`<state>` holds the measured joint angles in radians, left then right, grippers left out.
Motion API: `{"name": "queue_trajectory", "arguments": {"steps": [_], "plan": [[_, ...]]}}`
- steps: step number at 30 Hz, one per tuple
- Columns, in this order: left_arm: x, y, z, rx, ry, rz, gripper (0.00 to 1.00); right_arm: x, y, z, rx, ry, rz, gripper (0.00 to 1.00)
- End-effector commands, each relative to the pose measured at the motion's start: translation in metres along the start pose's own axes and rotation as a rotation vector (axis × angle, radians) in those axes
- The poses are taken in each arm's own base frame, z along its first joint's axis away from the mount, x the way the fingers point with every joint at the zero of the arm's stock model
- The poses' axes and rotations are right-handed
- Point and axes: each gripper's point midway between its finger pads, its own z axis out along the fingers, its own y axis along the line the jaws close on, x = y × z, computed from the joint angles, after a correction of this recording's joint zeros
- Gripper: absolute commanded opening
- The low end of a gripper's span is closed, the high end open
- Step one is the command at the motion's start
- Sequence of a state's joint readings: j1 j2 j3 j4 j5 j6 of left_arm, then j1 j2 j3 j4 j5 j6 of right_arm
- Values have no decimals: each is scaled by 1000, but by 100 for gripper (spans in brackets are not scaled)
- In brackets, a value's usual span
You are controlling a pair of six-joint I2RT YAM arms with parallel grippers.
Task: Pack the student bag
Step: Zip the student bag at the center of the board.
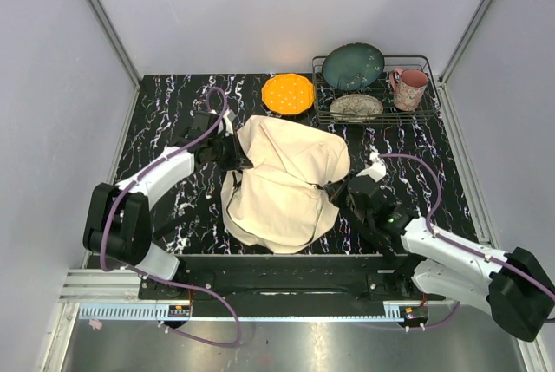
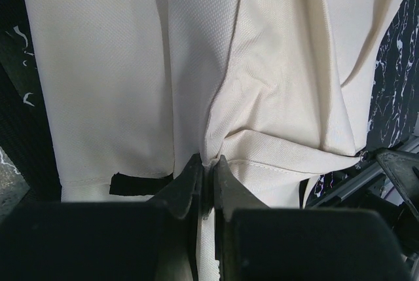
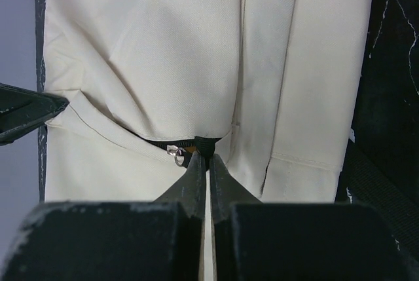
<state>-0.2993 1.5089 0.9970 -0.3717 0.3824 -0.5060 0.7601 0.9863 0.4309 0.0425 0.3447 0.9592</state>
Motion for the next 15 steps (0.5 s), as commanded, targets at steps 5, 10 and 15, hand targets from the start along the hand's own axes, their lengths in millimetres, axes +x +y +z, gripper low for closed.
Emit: {"name": "queue_trajectory", "arguments": {"steps": [5, 10, 15], "plan": [[-35, 48, -25, -169, -163, -26, 0, -6, -76, 14, 319, -44, -90, 0], [-33, 37, -28, -90, -153, -8, 1, 6, -72, 38, 310, 21, -83, 0], [-37, 19, -43, -20, -206, 29, 0, -2, -66, 41, 270, -28, -69, 0]]}}
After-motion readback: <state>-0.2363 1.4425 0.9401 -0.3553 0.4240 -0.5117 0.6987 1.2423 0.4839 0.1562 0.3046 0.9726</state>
